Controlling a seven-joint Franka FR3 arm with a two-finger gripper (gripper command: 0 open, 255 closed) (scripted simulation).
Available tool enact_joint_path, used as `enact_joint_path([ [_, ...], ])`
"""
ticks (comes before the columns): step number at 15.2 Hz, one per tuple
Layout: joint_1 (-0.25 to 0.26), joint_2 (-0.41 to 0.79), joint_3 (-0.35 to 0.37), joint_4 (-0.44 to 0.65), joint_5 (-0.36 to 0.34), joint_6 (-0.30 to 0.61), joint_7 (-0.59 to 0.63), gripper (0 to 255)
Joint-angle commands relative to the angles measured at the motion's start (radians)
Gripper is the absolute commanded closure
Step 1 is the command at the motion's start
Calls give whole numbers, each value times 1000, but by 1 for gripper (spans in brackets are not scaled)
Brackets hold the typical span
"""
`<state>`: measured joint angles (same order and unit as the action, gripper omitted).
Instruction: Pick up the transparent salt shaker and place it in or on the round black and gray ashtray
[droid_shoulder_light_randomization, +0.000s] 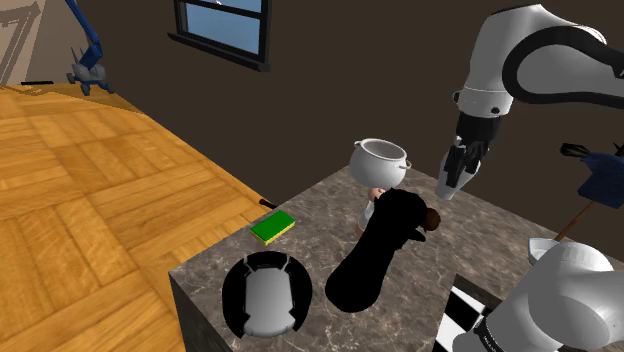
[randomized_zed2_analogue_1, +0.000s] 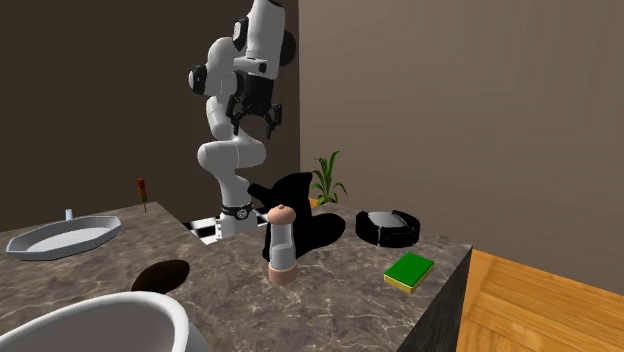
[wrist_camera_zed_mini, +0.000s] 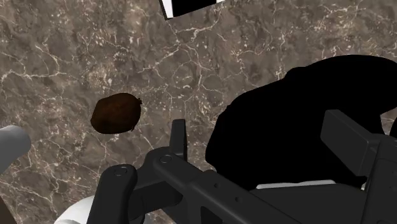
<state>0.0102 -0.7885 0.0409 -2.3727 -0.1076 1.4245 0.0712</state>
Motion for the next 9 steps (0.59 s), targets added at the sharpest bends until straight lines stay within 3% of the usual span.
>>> enact_joint_path([
  [1,0,0,0,0,0,0,0,0],
  [9,-16,218,18,-25,-6,286,77,0],
])
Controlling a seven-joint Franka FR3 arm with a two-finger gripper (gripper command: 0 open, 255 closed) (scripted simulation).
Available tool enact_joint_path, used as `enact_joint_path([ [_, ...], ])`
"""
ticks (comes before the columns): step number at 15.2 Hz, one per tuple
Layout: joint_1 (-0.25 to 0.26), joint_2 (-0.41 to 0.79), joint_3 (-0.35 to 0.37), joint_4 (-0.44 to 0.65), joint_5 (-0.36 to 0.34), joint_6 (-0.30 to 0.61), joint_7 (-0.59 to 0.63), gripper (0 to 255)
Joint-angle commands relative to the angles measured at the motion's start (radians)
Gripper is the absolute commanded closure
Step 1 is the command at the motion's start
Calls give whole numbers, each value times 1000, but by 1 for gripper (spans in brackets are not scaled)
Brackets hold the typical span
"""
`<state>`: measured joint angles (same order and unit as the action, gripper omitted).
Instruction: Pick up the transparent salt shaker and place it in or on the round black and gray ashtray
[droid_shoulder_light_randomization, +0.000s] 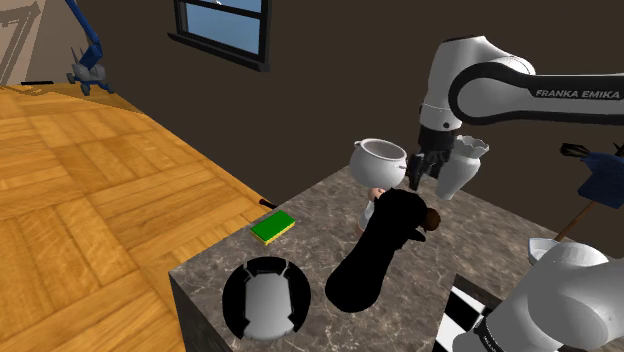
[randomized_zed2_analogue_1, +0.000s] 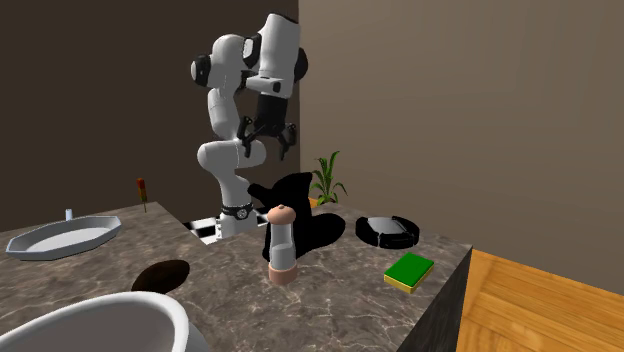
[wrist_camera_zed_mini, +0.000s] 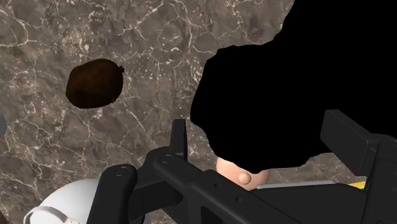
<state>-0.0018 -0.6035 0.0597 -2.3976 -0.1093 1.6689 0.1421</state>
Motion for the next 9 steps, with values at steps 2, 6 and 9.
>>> enact_joint_path([
  [2,-9,97,3,8,-9,108,26,0],
  [6,-21,233,11,44,-24,230,66,0],
  [9,-29,340,16,85,-39,310,97,0],
])
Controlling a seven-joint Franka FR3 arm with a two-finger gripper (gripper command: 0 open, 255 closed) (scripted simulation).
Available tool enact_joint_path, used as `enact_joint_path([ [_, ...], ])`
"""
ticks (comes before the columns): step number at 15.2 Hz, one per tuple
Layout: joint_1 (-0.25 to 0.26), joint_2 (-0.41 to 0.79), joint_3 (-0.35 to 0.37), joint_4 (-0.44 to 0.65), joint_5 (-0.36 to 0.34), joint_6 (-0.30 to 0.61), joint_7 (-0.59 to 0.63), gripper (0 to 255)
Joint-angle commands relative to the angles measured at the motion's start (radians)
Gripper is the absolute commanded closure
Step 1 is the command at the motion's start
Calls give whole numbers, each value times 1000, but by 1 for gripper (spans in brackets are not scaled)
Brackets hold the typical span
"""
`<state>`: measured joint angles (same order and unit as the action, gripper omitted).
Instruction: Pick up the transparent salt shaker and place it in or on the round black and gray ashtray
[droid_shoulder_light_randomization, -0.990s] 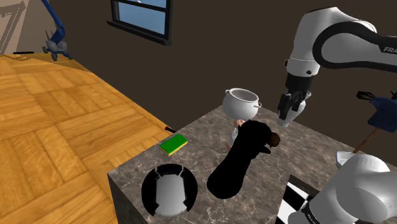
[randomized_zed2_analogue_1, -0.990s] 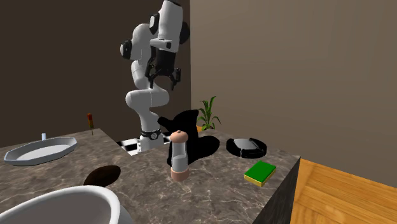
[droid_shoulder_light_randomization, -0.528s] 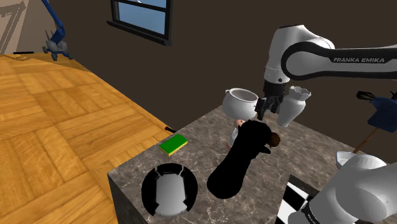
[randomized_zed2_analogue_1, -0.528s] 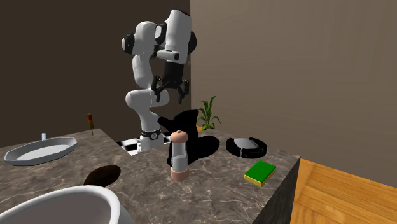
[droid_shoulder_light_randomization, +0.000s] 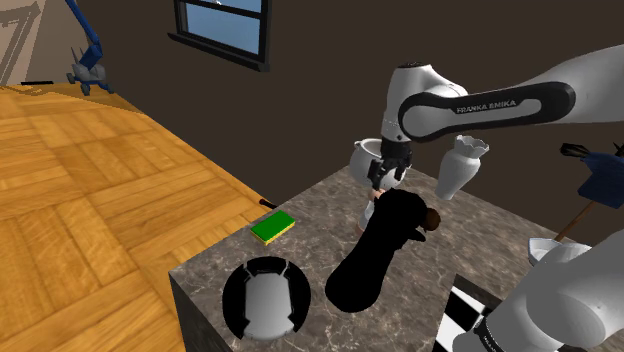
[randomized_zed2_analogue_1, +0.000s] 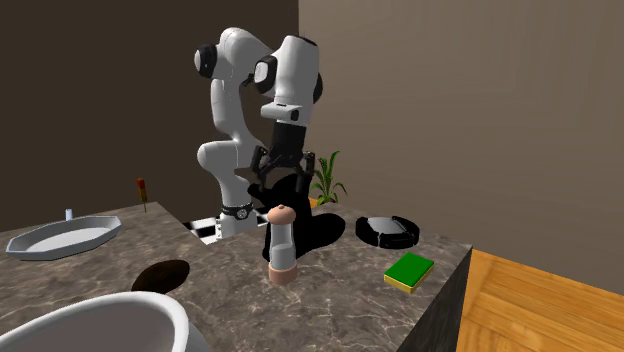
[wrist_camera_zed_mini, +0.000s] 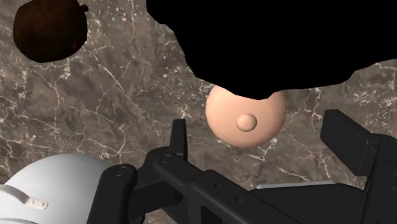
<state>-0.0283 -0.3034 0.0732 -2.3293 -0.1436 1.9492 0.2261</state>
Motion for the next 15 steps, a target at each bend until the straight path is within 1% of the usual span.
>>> enact_joint_path([
  [1,-5,76,4,34,-11,54,23,0],
  [2,-6,94,5,42,-14,65,28,0],
  [9,-13,127,-2,-21,-28,162,36,0],
  [15,-14,130,-3,-26,-29,170,36,0],
])
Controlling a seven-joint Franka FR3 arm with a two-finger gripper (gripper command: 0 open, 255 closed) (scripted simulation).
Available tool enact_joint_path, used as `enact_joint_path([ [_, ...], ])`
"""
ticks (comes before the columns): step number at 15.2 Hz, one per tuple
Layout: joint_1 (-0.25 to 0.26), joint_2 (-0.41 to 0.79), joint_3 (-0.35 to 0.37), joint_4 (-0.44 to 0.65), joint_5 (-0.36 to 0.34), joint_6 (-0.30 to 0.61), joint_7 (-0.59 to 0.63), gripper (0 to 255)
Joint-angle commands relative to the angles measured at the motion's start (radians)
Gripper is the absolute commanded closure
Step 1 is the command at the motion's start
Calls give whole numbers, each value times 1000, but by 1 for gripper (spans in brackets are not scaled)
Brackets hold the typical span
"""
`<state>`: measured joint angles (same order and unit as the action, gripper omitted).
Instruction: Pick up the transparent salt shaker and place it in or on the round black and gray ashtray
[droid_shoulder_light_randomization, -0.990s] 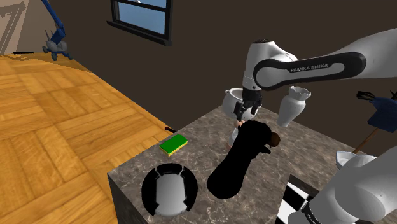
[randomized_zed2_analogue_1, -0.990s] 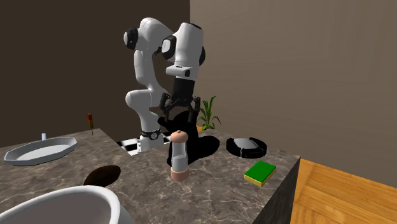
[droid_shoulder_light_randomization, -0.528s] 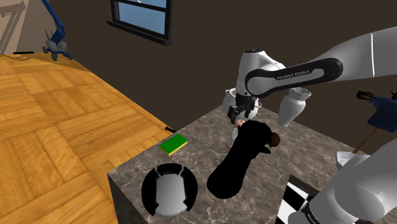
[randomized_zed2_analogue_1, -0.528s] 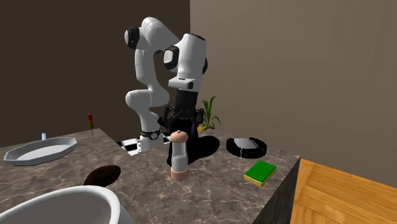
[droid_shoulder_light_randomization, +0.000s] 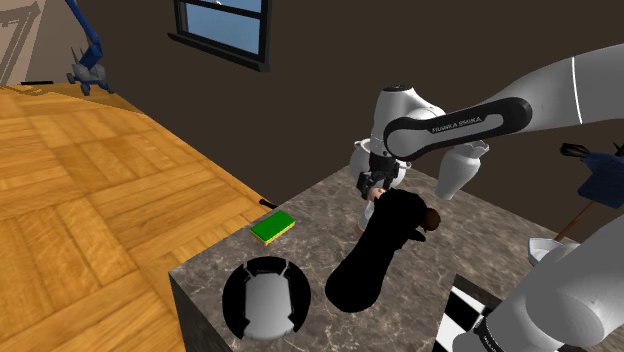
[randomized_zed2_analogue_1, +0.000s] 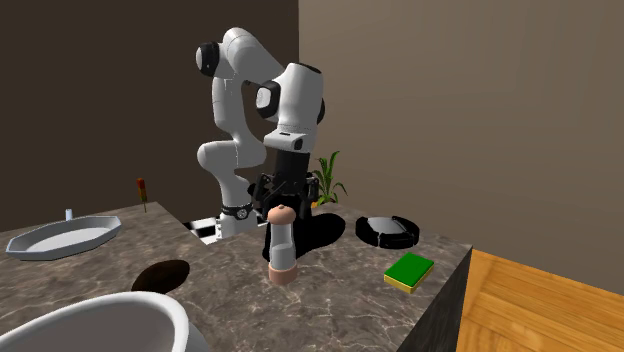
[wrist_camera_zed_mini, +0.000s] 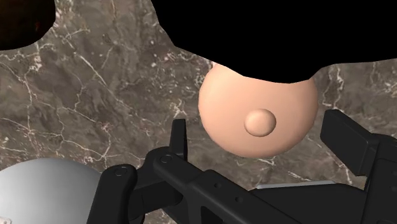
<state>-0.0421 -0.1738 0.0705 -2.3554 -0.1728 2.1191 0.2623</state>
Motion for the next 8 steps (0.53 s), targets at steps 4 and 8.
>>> enact_joint_path([
  [4,0,0,0,0,0,0,0,255],
  [8,0,0,0,0,0,0,0,255],
])
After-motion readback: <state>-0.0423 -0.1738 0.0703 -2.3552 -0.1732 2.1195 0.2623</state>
